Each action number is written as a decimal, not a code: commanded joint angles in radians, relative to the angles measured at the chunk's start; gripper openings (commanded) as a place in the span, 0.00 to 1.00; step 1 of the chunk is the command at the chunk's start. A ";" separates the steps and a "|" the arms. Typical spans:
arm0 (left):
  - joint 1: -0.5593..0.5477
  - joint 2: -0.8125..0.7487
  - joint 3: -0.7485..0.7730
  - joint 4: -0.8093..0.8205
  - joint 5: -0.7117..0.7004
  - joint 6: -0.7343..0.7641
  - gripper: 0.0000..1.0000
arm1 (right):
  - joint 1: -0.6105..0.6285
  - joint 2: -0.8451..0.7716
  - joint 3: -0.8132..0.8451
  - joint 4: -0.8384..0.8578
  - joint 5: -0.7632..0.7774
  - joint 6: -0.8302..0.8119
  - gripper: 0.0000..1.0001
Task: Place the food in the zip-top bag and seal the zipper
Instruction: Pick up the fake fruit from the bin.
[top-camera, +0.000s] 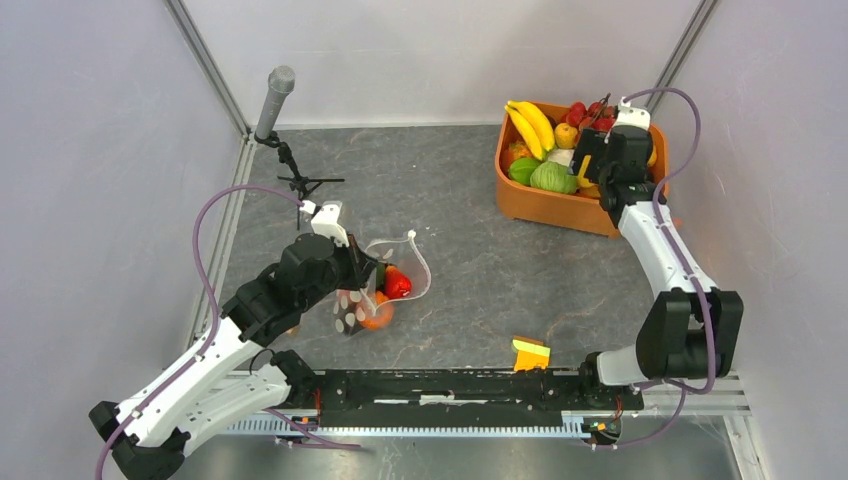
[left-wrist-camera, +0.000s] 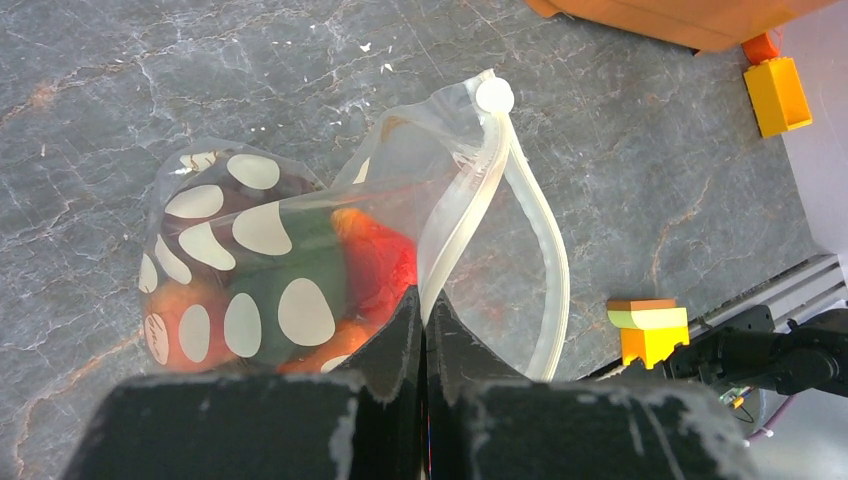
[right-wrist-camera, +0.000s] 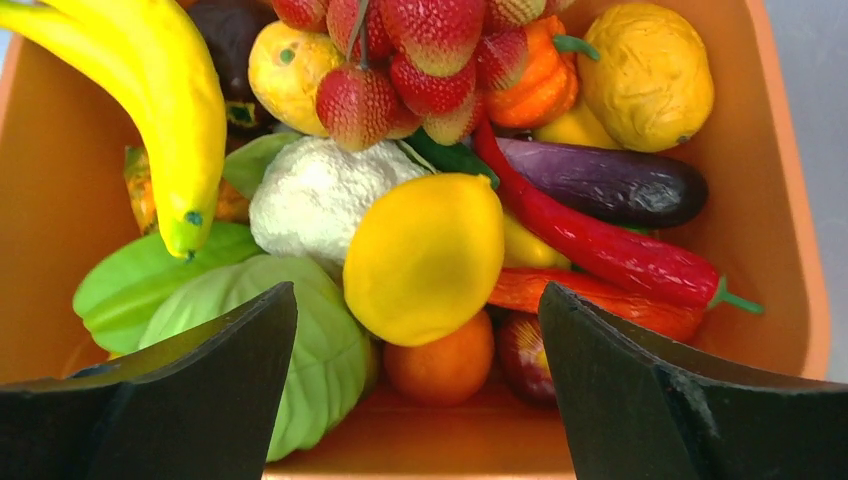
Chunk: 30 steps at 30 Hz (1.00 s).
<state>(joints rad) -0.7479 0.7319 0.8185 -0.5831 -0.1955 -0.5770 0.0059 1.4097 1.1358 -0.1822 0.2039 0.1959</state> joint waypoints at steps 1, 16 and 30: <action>0.004 -0.003 0.010 0.010 0.022 0.019 0.03 | 0.000 0.040 0.024 0.124 -0.062 0.080 0.93; 0.003 -0.006 0.007 -0.011 -0.006 0.021 0.03 | -0.031 0.121 -0.056 0.227 0.072 0.168 0.91; 0.002 0.017 0.003 0.005 0.006 0.018 0.03 | -0.037 0.118 -0.074 0.112 0.181 0.218 0.95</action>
<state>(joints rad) -0.7475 0.7391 0.8185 -0.5964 -0.1818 -0.5766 -0.0269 1.5475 1.0706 -0.0265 0.3267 0.3550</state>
